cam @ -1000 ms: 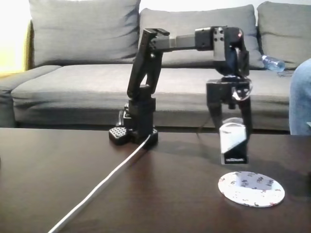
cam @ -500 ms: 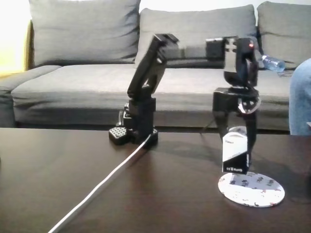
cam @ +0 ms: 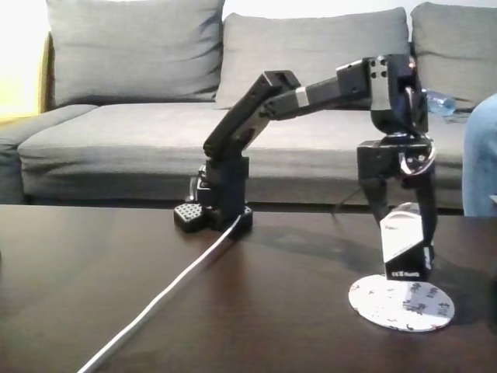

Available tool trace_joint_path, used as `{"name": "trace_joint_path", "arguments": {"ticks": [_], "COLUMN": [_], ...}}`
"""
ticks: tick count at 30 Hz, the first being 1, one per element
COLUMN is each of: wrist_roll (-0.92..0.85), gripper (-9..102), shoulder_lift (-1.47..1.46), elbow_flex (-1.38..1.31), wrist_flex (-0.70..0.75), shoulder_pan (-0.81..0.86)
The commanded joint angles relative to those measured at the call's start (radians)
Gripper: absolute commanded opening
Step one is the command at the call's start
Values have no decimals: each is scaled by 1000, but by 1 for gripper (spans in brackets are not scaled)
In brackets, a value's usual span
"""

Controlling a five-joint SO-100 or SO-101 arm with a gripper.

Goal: Grasp a servo box and put it on the zirlivani.

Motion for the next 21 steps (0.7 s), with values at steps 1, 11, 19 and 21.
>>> {"name": "trace_joint_path", "arguments": {"ticks": [1, 11, 19, 21], "wrist_roll": [8, 18, 12, 12], "gripper": [9, 10, 14, 20], "shoulder_lift": [15, 12, -71, -78], "elbow_flex": [15, 26, 11, 11], "wrist_flex": [72, 66, 67, 67], "shoulder_pan": [18, 44, 72, 78]}}
